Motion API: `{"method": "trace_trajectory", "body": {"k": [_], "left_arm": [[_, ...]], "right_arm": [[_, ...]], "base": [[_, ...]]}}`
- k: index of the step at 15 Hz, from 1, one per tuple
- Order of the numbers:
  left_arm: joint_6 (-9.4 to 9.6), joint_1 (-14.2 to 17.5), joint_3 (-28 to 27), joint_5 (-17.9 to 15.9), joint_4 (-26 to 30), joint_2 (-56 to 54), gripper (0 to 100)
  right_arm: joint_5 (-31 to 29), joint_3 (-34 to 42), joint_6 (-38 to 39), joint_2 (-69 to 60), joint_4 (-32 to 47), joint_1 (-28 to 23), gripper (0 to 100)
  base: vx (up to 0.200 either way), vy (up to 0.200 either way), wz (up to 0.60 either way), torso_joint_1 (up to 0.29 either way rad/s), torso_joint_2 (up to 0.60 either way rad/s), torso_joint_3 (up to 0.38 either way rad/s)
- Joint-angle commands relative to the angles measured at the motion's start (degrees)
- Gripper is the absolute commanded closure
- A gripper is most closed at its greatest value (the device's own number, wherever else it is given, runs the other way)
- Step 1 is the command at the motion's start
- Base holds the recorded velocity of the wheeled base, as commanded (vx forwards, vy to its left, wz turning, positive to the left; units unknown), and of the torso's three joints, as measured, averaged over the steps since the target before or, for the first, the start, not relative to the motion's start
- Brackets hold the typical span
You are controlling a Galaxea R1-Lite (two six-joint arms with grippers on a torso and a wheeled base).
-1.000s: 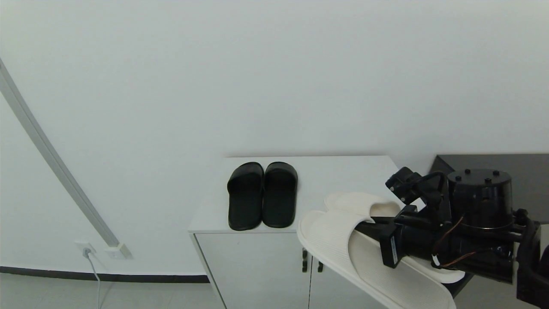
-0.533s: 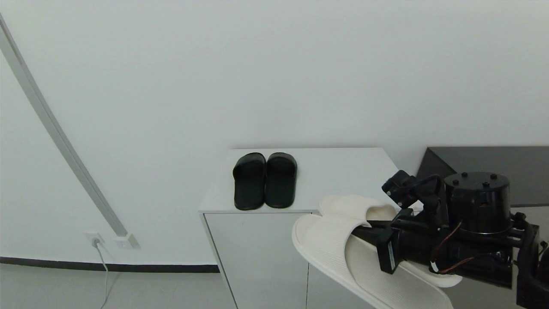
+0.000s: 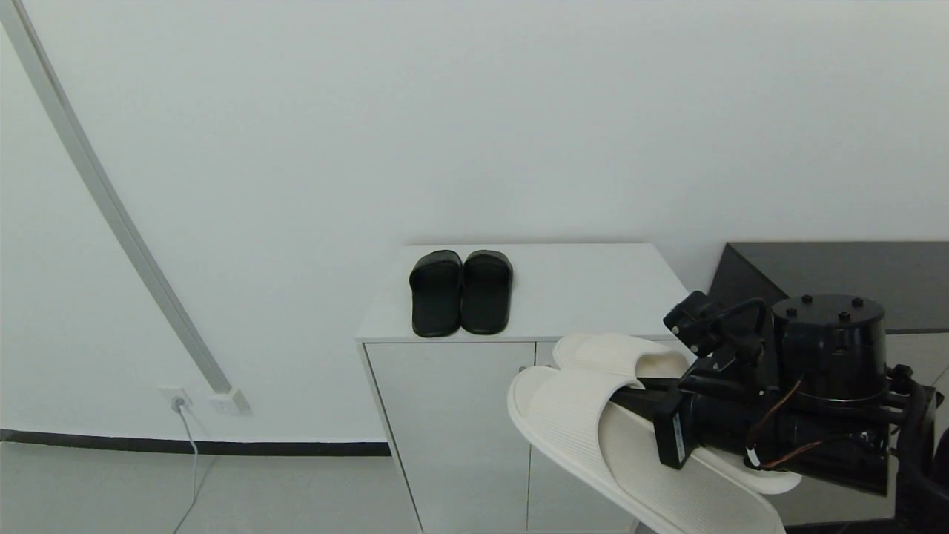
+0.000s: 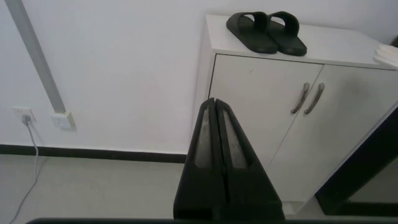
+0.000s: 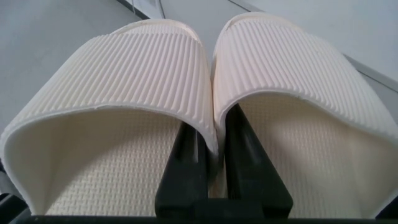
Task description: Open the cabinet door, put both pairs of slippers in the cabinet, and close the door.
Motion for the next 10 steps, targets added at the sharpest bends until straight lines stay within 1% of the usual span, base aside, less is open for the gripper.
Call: {"method": "trace_trajectory", "body": {"k": [1, 5, 10], "left_arm": [[-0.03, 0.00, 0.01, 0.01, -0.01, 0.09, 100], [-0.03, 0.00, 0.01, 0.01, -0.01, 0.00, 100], [0.06, 0.00, 0.01, 0.01, -0.01, 0.00, 100]], "right_arm": [[0.17, 0.08, -0.10, 0.06, -0.32, 0.04, 100], [0.26, 1.14, -0.36, 0.06, -0.58, 1.44, 100], [0.26, 1.49, -0.36, 0.50, -0.58, 1.53, 100]], "base": [[0.000, 0.000, 0.00, 0.000, 0.00, 0.000], [0.000, 0.000, 0.00, 0.000, 0.00, 0.000], [0.000, 0.000, 0.00, 0.000, 0.00, 0.000]]}}
